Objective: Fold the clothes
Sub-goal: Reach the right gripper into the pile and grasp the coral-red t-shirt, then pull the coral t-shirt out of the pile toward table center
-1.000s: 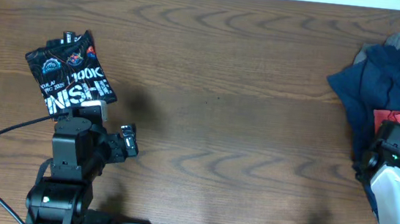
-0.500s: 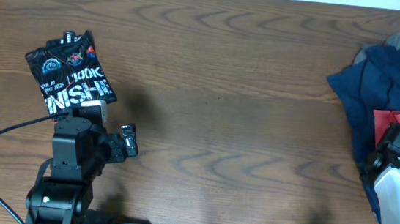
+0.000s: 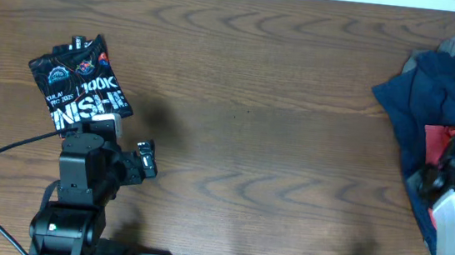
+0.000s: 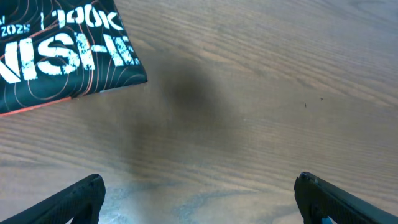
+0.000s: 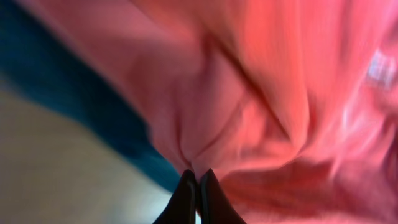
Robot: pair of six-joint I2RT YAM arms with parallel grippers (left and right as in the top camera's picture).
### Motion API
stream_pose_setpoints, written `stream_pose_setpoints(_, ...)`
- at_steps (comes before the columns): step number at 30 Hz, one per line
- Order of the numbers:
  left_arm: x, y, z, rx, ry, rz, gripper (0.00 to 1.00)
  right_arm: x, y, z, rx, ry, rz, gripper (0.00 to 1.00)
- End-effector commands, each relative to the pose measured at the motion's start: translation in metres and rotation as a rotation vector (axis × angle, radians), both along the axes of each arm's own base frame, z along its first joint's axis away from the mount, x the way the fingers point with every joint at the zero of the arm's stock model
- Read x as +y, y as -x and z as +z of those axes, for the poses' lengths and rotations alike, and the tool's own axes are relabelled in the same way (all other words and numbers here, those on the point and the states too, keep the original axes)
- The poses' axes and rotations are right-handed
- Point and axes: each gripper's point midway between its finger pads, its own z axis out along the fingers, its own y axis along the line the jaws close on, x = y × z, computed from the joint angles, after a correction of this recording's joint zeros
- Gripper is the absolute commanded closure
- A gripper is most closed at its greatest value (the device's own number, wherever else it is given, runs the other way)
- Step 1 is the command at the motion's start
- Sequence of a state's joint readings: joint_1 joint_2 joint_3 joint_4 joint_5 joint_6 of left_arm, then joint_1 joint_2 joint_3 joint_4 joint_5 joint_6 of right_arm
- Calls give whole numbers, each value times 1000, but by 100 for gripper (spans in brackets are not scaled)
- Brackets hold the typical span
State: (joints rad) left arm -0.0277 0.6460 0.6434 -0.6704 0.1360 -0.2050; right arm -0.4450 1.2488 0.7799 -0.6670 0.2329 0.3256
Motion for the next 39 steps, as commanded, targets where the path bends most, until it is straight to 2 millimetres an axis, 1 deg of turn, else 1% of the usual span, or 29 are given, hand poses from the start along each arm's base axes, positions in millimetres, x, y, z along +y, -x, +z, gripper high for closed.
stream_pose_setpoints(1,-1,-3,10,-29,-2,-11,2,34,-53,90,-298,-54,319,99)
stream_pose_setpoints(2,-1,-3,10,-29,-1,-11,2,49,-59,109,-357,-74,407,99)
stream_pose_setpoints(4,-1,-3,10,-29,-2,-10,2,88,-65,147,-472,-119,633,99)
stream_pose_setpoints(5,-1,-3,10,-29,-2,-10,2,108,-63,160,-515,-148,729,99)
stream_pose_setpoints(7,-1,-3,10,-29,-2,-10,2,142,-55,173,-567,-198,891,99)
stream_pose_setpoints(12,-1,-3,10,-29,-2,-10,2,212,-28,172,-562,-370,1150,99)
stream_pose_setpoints(14,-1,-4,11,-32,-1,-10,2,231,-25,171,-558,-409,1218,99)
stream_pose_setpoints(18,-1,-5,13,-40,-1,-11,2,268,-23,166,-548,-466,1336,99)
stream_pose_setpoints(22,-1,-5,13,-41,-1,-11,2,309,-25,169,-565,-501,1470,99)
stream_pose_setpoints(24,-1,-5,13,-41,-1,-10,2,329,-26,173,-587,-505,1529,99)
stream_pose_setpoints(26,-1,-5,13,-41,-1,-11,2,347,-32,177,-614,-488,1552,99)
stream_pose_setpoints(29,-1,-5,13,-41,-1,-10,2,377,-38,189,-695,-434,1631,99)
stream_pose_setpoints(31,-1,-5,13,-42,-1,-11,2,395,-39,196,-747,-410,1675,99)
stream_pose_setpoints(33,-1,-5,13,-42,-1,-10,2,415,-36,203,-791,-405,1724,99)
stream_pose_setpoints(35,-1,-5,13,-42,-1,-11,2,435,-29,204,-815,-421,1780,99)
stream_pose_setpoints(37,-1,-6,13,-43,-1,-10,2,453,-20,199,-811,-446,1829,99)
stream_pose_setpoints(39,-1,-6,13,-44,-1,-10,2,469,-15,188,-780,-463,1860,99)
